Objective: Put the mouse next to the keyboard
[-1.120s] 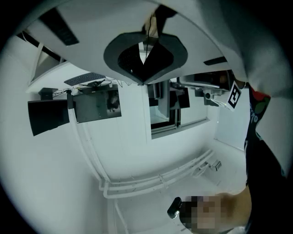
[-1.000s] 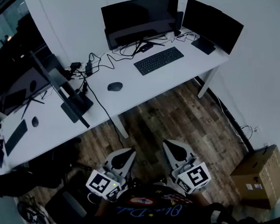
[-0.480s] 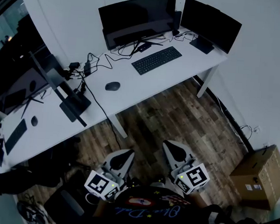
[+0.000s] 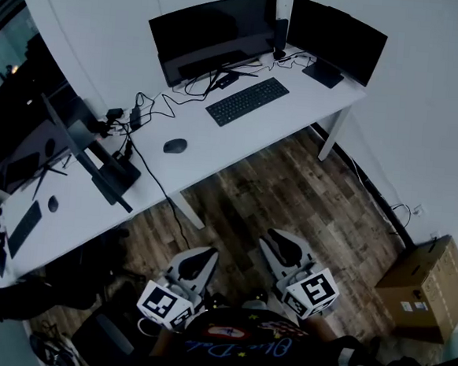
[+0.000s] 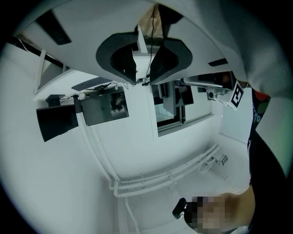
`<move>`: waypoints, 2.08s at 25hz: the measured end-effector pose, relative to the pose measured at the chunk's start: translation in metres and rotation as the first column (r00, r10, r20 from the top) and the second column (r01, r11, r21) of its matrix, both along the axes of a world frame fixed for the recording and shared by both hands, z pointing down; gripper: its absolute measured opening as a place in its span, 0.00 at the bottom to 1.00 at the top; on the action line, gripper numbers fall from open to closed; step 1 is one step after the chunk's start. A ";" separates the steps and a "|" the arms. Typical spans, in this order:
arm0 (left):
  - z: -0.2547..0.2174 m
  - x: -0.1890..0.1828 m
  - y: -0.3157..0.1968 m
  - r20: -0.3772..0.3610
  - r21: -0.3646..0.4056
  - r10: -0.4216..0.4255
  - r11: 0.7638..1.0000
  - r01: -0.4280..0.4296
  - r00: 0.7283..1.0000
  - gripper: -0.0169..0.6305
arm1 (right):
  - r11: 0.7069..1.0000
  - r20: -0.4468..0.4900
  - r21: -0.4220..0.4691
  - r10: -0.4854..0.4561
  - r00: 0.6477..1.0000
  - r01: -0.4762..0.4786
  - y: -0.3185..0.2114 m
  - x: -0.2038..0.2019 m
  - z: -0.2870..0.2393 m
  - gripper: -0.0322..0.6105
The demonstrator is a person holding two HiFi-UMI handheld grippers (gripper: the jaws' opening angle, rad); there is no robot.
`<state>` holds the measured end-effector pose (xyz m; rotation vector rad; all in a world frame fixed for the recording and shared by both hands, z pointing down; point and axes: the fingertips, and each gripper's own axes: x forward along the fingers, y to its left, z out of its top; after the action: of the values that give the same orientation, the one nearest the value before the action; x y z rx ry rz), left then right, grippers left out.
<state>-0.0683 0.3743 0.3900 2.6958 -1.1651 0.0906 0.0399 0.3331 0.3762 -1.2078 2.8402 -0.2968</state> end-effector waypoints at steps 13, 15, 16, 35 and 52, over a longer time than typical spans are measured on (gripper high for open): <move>0.003 0.046 0.003 0.010 0.016 -0.007 1.000 0.007 1.000 0.03 | 0.999 0.026 -0.001 -0.052 0.998 0.052 0.004 0.038 0.007 0.28; 0.006 0.047 0.006 0.019 0.009 -0.018 1.000 0.017 1.000 0.03 | 0.998 0.032 -0.008 -0.062 0.998 0.062 0.004 0.039 0.010 0.29; 0.008 0.046 0.006 0.023 0.003 -0.024 1.000 0.024 0.999 0.03 | 0.998 0.037 -0.013 -0.066 0.997 0.067 0.004 0.039 0.011 0.29; 0.022 0.010 -0.090 -0.015 0.006 -0.048 0.999 0.048 0.999 0.03 | 0.995 -0.023 0.001 -0.102 0.994 0.102 -0.081 0.007 0.012 0.32; 0.034 -0.109 -0.199 -0.075 -0.043 -0.244 0.969 0.242 0.967 0.03 | 0.963 -0.102 -0.001 -0.269 0.958 0.270 -0.207 -0.114 0.015 0.33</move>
<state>-0.1769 0.1749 0.4238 2.4801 -1.4435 -0.0350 -0.0736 0.1261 0.3912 -0.8538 3.0905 -0.2319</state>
